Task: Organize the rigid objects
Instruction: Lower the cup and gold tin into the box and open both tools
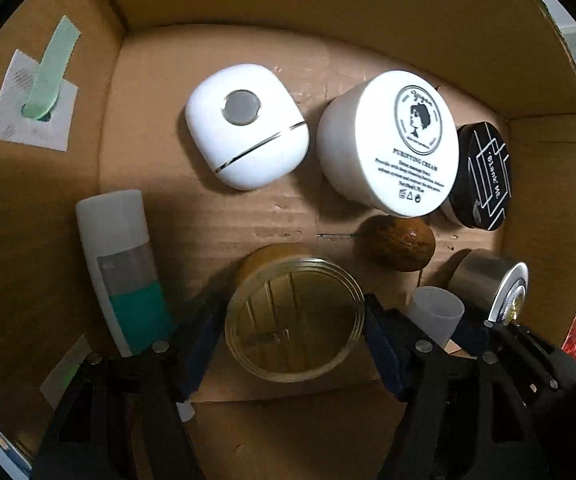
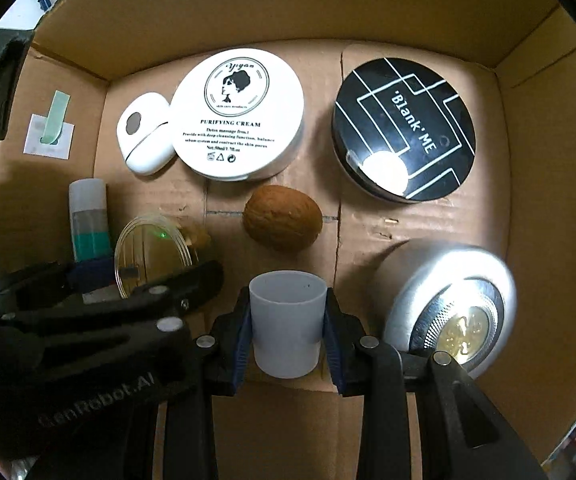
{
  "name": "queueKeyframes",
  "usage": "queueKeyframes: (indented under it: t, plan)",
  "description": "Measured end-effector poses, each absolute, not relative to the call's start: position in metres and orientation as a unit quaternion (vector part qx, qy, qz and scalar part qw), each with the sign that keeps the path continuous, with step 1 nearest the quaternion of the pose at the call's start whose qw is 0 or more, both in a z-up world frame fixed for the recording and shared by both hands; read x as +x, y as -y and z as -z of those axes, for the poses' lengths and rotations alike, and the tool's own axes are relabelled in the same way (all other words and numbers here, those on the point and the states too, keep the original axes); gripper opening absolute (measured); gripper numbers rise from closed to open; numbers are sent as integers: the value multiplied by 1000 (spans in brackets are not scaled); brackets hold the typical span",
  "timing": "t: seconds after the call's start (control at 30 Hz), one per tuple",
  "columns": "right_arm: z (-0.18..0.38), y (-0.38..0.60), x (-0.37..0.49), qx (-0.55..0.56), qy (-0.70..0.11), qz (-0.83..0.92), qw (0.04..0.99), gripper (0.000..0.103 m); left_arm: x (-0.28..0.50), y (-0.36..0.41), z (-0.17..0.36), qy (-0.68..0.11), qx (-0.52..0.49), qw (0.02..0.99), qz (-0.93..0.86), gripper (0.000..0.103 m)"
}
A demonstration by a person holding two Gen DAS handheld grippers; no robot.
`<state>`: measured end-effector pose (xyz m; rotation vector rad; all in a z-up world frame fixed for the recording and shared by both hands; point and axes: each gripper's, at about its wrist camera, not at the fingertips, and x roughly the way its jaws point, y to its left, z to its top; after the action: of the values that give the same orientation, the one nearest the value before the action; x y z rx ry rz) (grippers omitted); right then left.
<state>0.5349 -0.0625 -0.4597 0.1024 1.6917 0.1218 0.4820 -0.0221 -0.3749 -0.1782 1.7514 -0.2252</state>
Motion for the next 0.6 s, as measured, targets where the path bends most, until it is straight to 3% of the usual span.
queueKeyframes:
  t: [0.2, 0.43, 0.6]
  plan:
    - [459, 61, 540, 47, -750, -47, 658, 36, 483, 5, 365, -761, -80, 637, 90, 75]
    - [440, 66, 537, 50, -743, -43, 667, 38, 483, -15, 327, -733, -80, 671, 84, 75]
    - [408, 65, 533, 34, -722, -40, 690, 54, 473, -24, 290, -708, -77, 697, 86, 76]
